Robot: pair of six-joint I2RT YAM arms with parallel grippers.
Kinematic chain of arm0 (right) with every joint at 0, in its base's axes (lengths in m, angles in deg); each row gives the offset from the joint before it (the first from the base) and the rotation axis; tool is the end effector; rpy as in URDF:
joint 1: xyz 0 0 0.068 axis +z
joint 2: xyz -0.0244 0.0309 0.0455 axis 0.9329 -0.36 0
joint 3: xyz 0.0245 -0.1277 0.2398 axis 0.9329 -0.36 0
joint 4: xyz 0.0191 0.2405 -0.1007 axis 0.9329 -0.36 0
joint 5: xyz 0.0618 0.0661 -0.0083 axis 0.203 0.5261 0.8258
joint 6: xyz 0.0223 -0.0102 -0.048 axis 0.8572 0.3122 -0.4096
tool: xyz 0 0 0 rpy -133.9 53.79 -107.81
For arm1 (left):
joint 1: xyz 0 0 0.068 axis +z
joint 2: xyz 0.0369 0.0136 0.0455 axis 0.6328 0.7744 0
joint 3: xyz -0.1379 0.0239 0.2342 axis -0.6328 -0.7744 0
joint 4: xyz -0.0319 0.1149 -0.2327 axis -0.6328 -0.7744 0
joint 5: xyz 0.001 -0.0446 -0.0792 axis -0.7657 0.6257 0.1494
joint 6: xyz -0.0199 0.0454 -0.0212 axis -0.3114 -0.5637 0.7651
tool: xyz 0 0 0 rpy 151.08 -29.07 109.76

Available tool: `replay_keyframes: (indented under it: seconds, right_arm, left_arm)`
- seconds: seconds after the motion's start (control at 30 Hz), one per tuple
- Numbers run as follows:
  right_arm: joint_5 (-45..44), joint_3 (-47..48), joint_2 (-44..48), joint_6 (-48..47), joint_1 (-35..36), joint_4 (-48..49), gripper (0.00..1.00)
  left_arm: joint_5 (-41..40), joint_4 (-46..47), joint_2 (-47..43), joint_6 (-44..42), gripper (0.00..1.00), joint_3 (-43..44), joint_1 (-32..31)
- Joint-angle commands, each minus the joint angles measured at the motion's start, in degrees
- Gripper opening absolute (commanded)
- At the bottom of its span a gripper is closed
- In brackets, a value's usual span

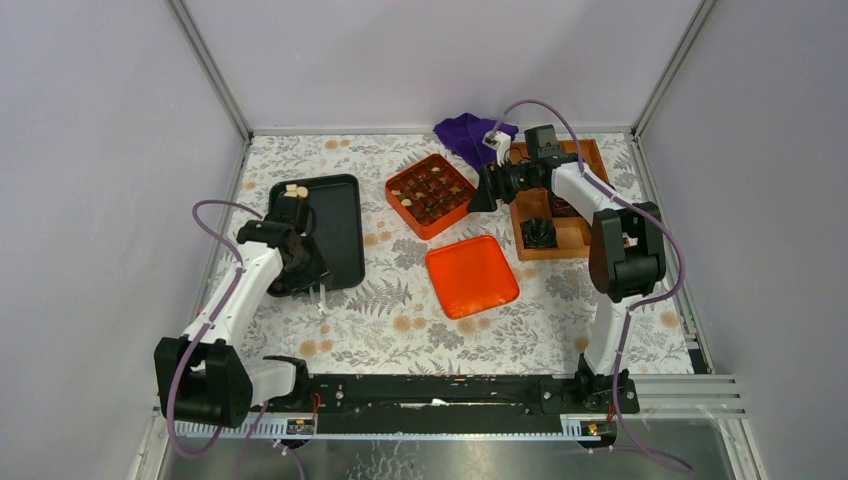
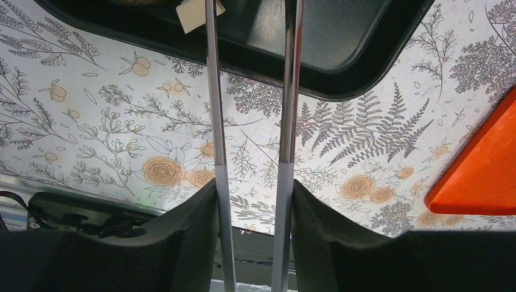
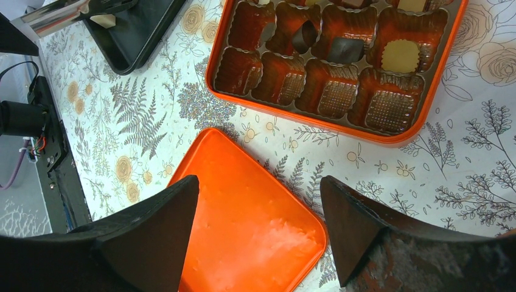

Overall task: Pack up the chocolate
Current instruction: Pick up the fake chocolate from the plate.

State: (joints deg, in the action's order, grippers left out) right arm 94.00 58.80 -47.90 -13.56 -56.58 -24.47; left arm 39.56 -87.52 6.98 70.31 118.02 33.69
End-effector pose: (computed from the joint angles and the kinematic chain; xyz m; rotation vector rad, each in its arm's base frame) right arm 0.4190 0.1196 0.2293 -0.9295 2.0317 1.0093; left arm 0.2068 -0.0203 0.2475 -0.7286 2.8022 -0.1367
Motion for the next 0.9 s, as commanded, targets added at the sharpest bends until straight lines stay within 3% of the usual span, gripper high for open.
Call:
replay_keyframes:
  seconds: [0.0, 0.33, 0.43, 0.63, 0.87]
  right_arm:
    - [1.79, 0.03, 2.96, -0.07, -0.28, 0.95, 0.80]
    - [1.88, 0.03, 2.85, -0.20, -0.27, 0.91, 0.80]
    - [1.89, 0.03, 2.96, -0.25, -0.28, 0.84, 0.80]
    - [1.84, 0.08, 2.82, -0.21, -0.28, 0.81, 0.80]
    - [2.30, 0.27, 2.82, 0.05, -0.28, 0.81, 0.80]
  left_arm:
    - [1.20, -1.24, 0.20, -1.84, 0.48, 1.95, 0.63]
    - [2.60, 0.90, -0.04, -2.21, 0.43, -0.40, 2.51]
    - [3.70, 1.43, -0.17, -2.31, 0.35, -0.58, 2.83]
    - [4.88, 1.43, -0.69, -3.03, 0.08, 0.46, 3.10]
    - [10.07, 4.69, -2.85, -5.98, 0.00, 2.59, 3.10]
